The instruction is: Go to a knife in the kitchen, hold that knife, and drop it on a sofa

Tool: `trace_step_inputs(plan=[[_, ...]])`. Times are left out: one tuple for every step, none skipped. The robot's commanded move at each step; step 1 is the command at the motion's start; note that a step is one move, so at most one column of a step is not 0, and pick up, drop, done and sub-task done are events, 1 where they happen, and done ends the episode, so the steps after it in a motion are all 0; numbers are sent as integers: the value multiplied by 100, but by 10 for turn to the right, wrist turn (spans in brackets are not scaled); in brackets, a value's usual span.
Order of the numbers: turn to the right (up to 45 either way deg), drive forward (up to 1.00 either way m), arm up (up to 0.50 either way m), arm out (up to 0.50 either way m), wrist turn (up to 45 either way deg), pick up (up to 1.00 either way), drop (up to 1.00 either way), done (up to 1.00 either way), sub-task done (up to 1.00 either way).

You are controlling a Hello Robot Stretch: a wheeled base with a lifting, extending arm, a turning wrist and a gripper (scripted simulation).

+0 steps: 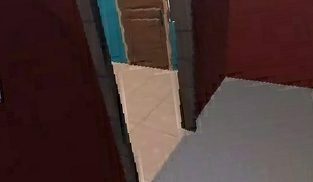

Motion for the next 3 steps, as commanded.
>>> trace_step_inputs(plan=[[0, 100, 0, 0, 0, 0, 0, 0, 0], [0, 25, 0, 0, 0, 0, 0, 0, 0], [-450, 0, 0, 0, 0, 0, 0, 0, 0]])
